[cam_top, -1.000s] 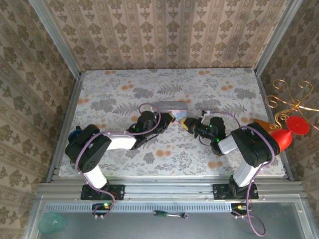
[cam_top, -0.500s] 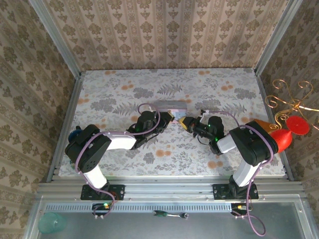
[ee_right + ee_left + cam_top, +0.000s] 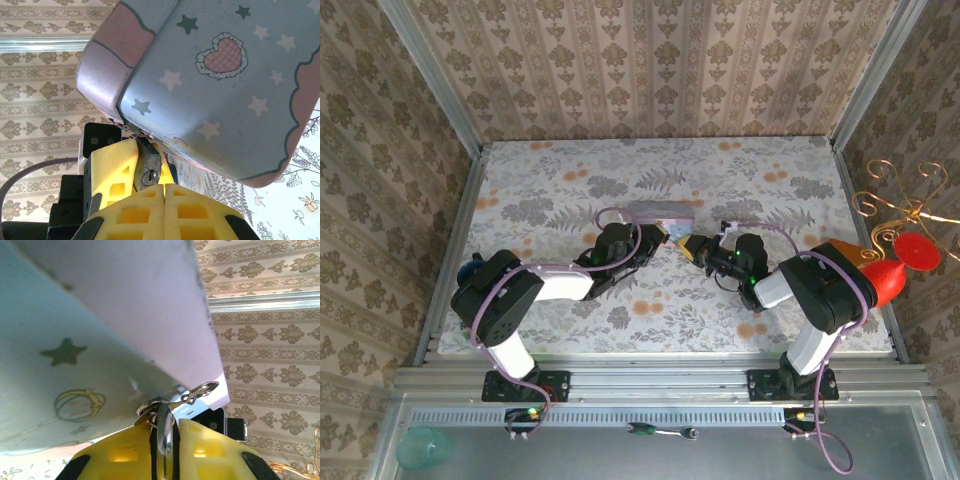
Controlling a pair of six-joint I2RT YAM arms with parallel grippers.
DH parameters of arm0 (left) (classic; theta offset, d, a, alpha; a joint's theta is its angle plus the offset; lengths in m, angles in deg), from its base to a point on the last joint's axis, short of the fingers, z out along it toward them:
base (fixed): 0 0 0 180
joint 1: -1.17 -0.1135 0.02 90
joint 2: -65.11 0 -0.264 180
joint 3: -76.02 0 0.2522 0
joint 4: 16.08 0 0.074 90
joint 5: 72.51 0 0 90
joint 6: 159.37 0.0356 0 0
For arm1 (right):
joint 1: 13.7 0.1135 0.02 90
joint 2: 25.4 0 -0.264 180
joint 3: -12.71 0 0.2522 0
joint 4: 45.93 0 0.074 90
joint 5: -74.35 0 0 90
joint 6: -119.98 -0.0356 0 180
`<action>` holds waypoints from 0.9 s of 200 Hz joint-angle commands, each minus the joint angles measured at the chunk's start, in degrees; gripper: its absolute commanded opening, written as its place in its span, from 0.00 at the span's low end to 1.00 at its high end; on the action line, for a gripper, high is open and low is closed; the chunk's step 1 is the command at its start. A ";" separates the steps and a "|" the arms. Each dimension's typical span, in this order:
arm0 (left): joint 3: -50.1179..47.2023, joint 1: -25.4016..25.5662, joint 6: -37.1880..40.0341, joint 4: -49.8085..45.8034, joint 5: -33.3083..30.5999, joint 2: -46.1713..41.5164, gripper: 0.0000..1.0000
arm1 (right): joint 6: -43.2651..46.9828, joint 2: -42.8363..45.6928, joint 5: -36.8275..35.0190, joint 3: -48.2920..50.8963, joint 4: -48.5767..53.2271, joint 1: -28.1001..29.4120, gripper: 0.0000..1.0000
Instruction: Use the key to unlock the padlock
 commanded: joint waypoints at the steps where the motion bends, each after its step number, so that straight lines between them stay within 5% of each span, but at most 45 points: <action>1: 1.02 2.80 -0.05 4.99 5.71 0.40 0.00 | -0.80 0.02 0.50 -2.63 -1.93 1.57 0.00; 180: -0.68 5.50 2.94 6.24 8.74 -1.05 0.00 | -6.14 -4.15 -0.35 -3.34 2.52 1.40 0.00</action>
